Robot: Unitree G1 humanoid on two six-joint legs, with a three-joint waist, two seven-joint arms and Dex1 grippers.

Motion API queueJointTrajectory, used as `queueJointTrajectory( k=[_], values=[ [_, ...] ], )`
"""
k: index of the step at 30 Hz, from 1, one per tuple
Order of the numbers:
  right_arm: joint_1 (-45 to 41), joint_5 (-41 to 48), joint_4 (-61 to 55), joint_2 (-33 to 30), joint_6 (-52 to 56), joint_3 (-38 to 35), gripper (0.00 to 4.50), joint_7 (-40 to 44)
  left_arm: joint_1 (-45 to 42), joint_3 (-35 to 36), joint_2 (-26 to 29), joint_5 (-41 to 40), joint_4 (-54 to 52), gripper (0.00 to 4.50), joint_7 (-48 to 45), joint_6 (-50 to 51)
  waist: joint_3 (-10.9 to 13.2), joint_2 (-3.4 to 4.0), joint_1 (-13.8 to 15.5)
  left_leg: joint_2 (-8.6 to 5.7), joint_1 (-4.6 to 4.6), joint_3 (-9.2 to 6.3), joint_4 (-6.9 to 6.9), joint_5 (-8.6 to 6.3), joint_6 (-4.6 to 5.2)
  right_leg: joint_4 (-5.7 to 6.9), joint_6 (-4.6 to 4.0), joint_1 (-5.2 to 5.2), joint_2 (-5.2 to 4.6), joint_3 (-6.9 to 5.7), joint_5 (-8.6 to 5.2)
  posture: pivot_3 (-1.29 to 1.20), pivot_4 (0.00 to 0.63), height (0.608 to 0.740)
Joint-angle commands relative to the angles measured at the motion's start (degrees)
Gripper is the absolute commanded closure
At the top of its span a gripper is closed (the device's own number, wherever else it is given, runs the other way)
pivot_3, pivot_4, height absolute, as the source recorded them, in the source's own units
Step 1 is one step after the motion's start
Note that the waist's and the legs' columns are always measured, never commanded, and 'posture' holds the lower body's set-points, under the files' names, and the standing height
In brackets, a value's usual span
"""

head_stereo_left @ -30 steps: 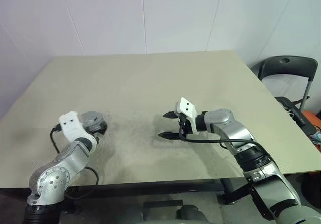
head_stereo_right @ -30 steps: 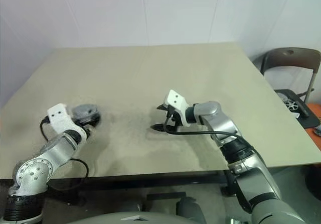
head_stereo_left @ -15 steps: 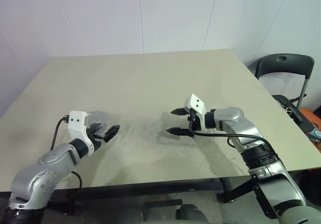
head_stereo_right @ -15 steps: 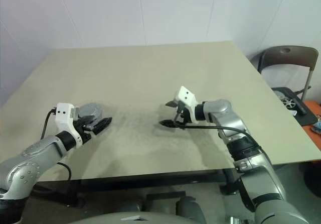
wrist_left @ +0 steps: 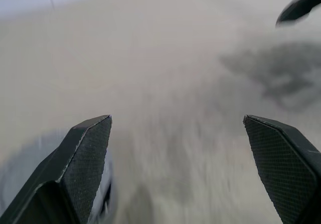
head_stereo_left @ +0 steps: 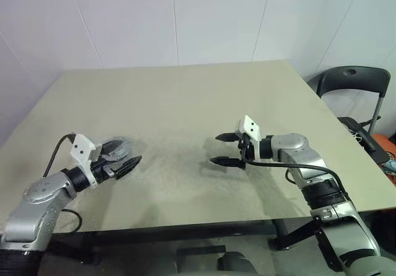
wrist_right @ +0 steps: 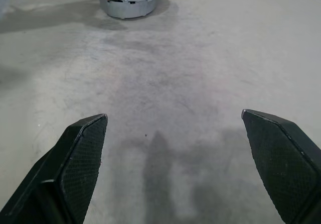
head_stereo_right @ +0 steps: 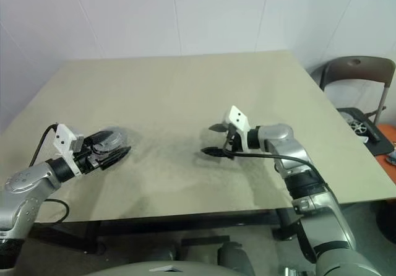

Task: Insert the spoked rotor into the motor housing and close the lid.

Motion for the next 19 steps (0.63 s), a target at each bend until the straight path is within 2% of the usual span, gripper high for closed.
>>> queueJointTrajectory(
  k=[1,19],
  values=[
    [-0.40,0.69,-0.11,-0.68,-1.59,-1.96,0.00,0.67,-1.76,1.70,-0.50,0.47,0.64,0.02,-2.49,-1.93,0.01,0.01,-0.11,0.00,0.00,0.00,-0.01,0.00,0.00,0.00,0.00,-0.01,0.00,0.00,0.00,0.00,0.000,0.740],
    [-0.38,0.61,-0.18,0.27,-2.08,-2.50,0.00,-0.23,-3.17,2.30,-3.99,3.31,5.76,0.02,-6.12,-5.05,0.01,0.01,-0.08,0.02,0.01,-0.03,0.02,-0.01,0.02,0.03,0.01,-0.01,-0.01,0.01,0.01,0.00,0.000,0.740]
  ],
)
